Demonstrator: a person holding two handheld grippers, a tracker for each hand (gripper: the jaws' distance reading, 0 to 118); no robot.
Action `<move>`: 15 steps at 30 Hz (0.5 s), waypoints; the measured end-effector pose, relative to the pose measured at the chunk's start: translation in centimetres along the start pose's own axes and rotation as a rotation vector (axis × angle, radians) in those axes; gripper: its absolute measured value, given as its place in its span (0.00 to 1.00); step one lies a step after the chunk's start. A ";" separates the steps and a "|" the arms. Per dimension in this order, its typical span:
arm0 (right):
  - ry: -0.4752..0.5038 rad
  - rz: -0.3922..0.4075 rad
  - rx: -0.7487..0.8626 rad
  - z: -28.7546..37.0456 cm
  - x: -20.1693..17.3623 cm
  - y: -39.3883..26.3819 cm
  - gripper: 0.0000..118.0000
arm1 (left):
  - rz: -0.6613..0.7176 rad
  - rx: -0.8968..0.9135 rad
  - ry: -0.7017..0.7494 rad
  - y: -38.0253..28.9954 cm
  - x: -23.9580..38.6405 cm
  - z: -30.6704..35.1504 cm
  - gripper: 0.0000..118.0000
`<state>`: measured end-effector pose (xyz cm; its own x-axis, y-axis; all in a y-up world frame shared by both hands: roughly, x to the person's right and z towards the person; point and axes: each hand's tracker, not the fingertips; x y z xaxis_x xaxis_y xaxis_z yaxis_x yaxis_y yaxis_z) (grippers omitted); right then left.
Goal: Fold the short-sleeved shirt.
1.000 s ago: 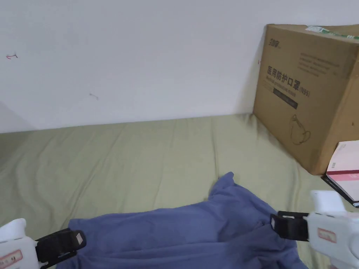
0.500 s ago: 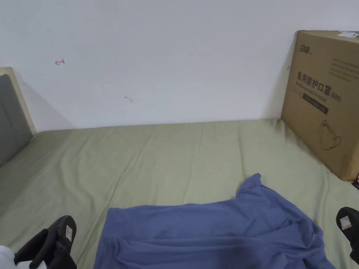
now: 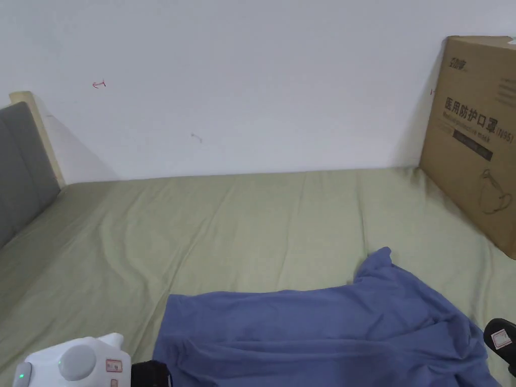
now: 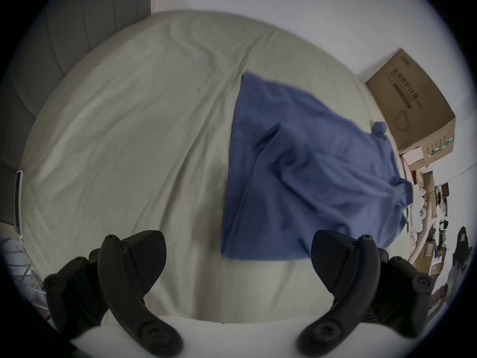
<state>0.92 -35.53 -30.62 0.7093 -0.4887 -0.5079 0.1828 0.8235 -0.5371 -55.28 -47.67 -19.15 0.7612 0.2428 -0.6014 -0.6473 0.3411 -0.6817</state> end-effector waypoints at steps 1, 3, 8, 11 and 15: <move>-0.008 -0.002 -0.021 -0.2 0.3 0.0 0.00 | -0.005 -0.016 0.014 -0.1 0.1 -1.3 0.97; -0.065 0.013 -0.033 -0.5 0.7 -0.1 0.00 | -0.027 -0.042 0.019 0.1 0.0 -3.7 0.98; -0.207 0.030 0.052 -0.3 1.8 0.3 0.01 | -0.092 -0.037 0.142 -1.1 1.6 -6.6 1.00; -0.330 -0.006 -0.062 -1.4 3.4 1.1 0.01 | -0.169 0.018 0.166 -1.6 3.3 -4.1 0.63; -0.163 -0.168 -0.164 -3.2 7.4 1.5 0.04 | -0.273 0.125 0.107 -2.7 4.5 0.3 0.02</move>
<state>4.28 -38.81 -37.33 0.7808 -0.5506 -0.2952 0.2035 0.6709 -0.7130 -50.06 -47.22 -19.90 0.8935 0.0326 -0.4479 -0.4047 0.4909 -0.7715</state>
